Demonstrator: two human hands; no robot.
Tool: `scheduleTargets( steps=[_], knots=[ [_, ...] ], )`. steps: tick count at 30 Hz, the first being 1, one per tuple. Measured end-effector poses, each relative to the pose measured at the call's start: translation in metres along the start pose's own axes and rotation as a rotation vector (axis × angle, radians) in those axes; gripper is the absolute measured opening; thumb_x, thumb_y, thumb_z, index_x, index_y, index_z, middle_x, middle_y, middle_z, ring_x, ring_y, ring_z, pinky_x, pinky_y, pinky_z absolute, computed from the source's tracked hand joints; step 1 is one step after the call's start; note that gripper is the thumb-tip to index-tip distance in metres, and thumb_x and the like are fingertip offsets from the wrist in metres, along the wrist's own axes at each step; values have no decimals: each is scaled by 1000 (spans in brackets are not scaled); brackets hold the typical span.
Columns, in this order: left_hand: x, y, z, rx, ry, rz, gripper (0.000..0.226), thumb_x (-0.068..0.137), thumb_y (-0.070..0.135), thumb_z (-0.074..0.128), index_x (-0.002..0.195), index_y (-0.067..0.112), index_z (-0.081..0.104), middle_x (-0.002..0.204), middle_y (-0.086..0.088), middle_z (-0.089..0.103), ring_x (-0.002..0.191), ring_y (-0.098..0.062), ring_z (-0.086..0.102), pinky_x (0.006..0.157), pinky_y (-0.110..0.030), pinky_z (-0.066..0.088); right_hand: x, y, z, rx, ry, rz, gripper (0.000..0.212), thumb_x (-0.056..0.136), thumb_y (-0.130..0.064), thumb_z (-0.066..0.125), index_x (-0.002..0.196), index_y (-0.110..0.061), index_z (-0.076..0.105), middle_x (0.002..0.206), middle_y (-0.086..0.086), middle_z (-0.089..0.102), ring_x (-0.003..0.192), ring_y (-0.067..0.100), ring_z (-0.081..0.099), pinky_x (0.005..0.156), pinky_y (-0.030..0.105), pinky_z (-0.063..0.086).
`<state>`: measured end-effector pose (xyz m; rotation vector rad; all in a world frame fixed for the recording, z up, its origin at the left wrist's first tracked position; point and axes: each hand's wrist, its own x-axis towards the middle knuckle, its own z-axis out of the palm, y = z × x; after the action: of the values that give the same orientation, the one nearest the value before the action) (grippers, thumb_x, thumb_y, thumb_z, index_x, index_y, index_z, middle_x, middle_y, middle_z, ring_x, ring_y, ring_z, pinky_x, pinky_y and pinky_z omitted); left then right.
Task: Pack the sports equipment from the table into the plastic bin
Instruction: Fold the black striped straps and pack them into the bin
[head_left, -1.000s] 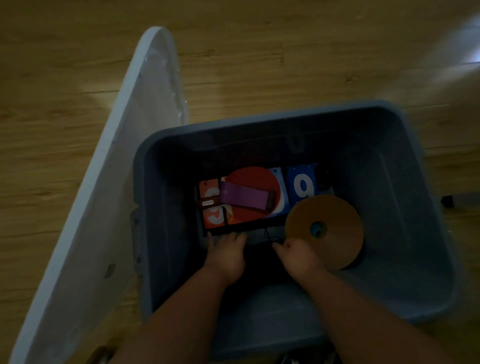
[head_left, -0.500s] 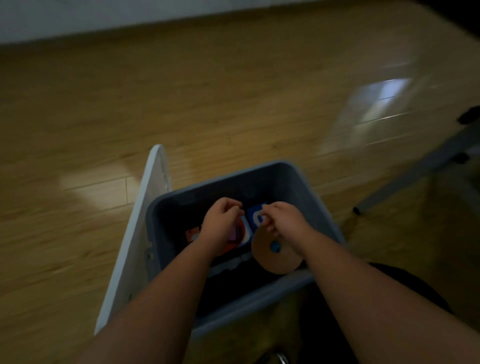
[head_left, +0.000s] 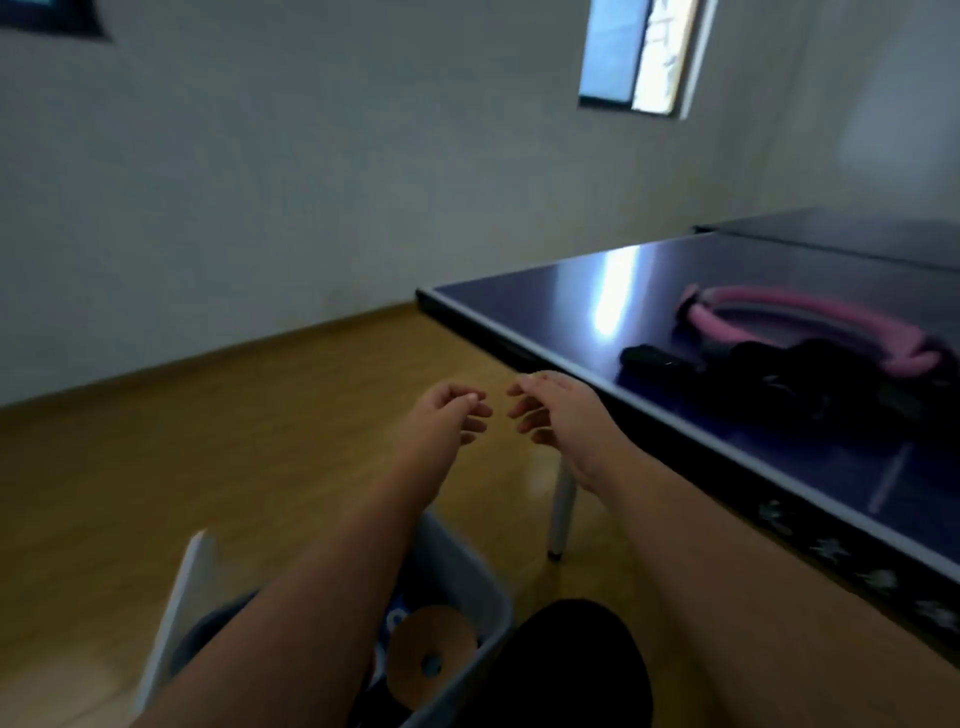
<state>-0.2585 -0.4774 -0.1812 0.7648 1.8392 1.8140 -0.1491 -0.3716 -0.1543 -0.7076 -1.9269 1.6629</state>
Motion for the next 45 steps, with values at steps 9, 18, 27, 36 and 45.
scheduleTargets(
  steps=[9, 18, 27, 36, 45],
  knots=[
    [-14, 89, 194, 29, -346, 160, 13, 97, 4, 51, 102, 5, 64, 87, -6, 69, 77, -17, 61, 71, -27, 52, -76, -44, -193, 9, 401, -79, 22, 98, -19, 52, 85, -12, 68, 70, 5, 64, 57, 13, 52, 54, 21, 42],
    [11, 68, 290, 292, -470, 267, 24, 93, 7, 59, 113, 19, 64, 114, -4, 66, 96, -21, 65, 82, -38, 57, -87, 2, -284, -123, 663, 52, 18, 96, -17, 58, 93, -3, 69, 74, 4, 63, 67, 15, 55, 65, 26, 47],
    [36, 63, 325, 691, -268, 603, 34, 93, 13, 56, 124, 22, 66, 135, -1, 54, 126, -26, 42, 110, -36, 35, -61, 8, -317, -204, 801, 65, 17, 96, -24, 56, 89, -11, 64, 87, 7, 67, 74, 18, 60, 65, 33, 49],
    [87, 79, 341, 1091, -129, 147, 57, 102, 49, 25, 143, 12, 37, 142, -20, 47, 132, -38, 37, 106, -49, 28, 13, -7, -335, -492, 791, 289, 60, 98, -50, 47, 133, -1, 49, 104, 15, 65, 89, 31, 63, 73, 34, 47],
    [122, 72, 346, 823, -316, -88, 50, 76, 58, 63, 104, 18, 52, 109, -8, 60, 111, -35, 55, 102, -45, 42, 44, 3, -336, -544, 714, 490, 53, 92, -43, 58, 128, -5, 56, 119, 18, 61, 93, 34, 61, 73, 35, 48]
  ],
)
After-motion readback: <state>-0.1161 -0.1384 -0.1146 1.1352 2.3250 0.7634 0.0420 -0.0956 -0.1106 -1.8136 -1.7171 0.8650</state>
